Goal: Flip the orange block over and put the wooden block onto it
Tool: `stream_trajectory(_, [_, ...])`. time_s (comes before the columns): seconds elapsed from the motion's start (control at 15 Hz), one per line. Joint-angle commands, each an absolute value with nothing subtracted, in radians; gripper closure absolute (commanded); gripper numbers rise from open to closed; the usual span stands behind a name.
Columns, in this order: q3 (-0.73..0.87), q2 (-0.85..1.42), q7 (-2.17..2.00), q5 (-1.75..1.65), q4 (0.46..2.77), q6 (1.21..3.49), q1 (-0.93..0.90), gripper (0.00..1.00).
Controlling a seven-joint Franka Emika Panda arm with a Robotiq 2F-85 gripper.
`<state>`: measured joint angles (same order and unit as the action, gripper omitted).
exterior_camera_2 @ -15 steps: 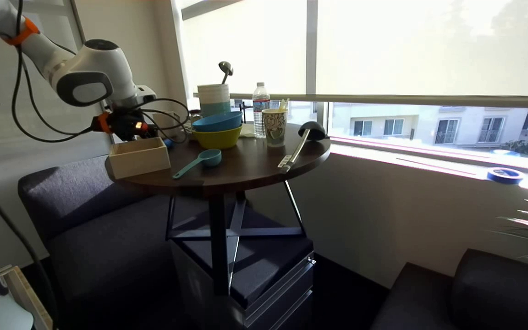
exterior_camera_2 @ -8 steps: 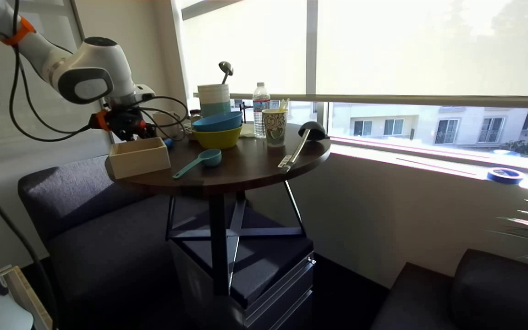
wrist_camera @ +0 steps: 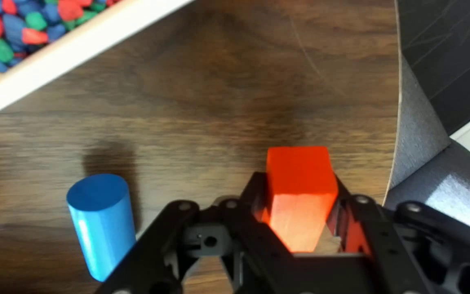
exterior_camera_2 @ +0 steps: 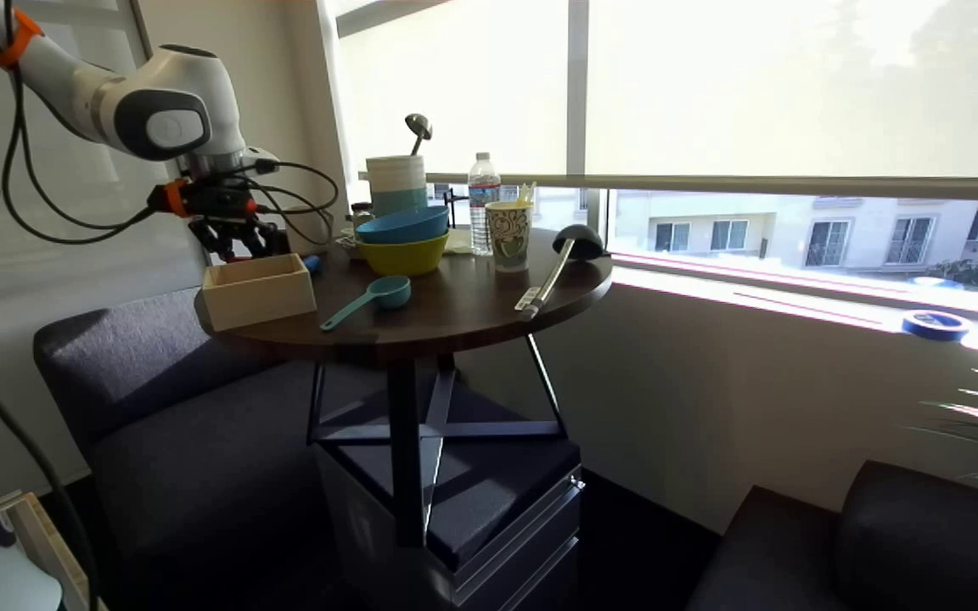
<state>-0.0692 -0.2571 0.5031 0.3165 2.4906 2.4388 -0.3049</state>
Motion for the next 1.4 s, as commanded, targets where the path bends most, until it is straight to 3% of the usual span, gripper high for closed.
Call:
stream_trajectory(0.0, [-0.108, -0.263, 0.427, 0.182, 2.426, 2.307, -0.275, 0.88])
stream_trajectory(1.33, [-0.224, -0.121, 0.448, -0.255, 2.173, 1.807, -0.281, 0.88])
